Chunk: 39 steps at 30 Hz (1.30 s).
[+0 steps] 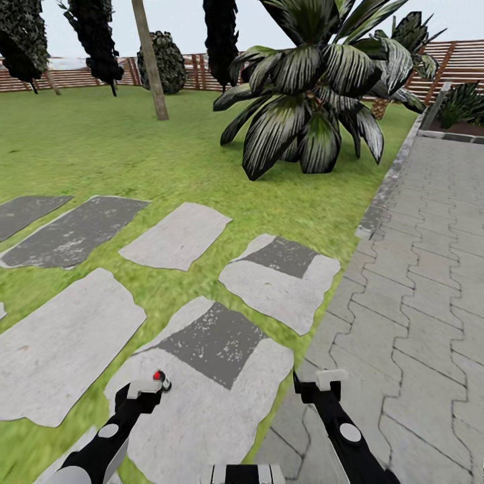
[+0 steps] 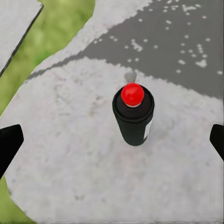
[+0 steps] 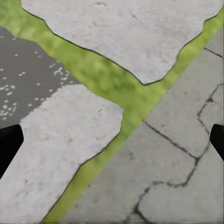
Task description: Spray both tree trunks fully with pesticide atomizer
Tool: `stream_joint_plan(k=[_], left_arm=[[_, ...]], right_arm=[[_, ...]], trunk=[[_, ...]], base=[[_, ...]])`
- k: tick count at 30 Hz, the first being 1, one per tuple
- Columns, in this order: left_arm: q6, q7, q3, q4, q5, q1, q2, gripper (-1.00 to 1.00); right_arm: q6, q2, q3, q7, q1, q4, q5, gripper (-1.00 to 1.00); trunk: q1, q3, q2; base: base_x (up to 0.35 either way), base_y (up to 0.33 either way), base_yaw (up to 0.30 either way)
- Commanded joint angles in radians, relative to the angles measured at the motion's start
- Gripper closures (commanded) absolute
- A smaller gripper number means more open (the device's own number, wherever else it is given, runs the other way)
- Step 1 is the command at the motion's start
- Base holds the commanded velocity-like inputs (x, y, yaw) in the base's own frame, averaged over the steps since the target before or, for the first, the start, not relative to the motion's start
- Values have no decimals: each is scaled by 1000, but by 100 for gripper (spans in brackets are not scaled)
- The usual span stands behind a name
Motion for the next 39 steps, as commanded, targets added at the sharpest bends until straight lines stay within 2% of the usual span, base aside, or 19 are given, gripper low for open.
stream_joint_plan(k=[1,32,39], left_arm=[[0,0,0,0,0,0,0,-100],[0,0,0,3,0,0,0,-100],[-1,1,0,-1,0,0,0,-100]], right_arm=[[0,0,0,0,0,0,0,-100],[0,0,0,0,0,1,0,-100],[0,0,0,0,0,1,0,-100]], trunk=[[0,-6,0],[14,-175,-8],[14,-185,-8]], base=[[0,0,0],[0,0,0],[0,0,0]])
